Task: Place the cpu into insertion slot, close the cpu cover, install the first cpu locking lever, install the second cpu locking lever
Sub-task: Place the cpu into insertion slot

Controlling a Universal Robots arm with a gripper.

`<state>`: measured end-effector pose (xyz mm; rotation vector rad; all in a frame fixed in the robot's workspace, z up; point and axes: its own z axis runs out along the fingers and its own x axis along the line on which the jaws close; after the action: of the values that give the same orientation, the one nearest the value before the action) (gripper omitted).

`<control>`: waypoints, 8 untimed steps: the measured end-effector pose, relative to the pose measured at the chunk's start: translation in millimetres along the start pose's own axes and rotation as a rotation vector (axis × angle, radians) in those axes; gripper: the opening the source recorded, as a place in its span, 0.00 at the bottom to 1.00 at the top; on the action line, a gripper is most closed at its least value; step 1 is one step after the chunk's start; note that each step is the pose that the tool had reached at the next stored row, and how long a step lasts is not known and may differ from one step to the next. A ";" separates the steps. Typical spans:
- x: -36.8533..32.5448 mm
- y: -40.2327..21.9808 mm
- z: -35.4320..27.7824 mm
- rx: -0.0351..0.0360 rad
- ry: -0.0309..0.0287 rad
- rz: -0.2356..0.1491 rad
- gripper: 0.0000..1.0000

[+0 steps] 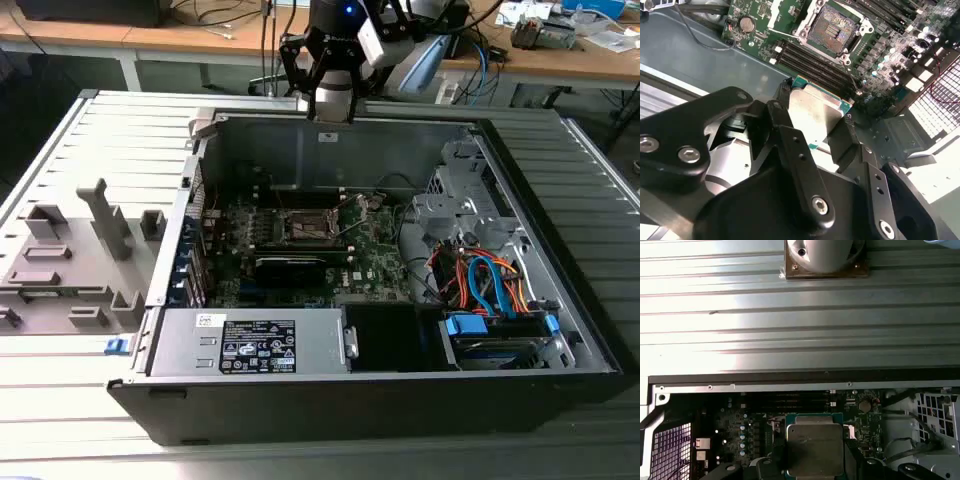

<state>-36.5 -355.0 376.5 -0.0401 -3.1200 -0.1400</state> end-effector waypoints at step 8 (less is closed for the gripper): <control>0.1 -0.1 1.5 0.0000 0.0000 0.000 0.55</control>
<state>-36.6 -354.9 375.0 -0.0400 -3.1200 -0.1400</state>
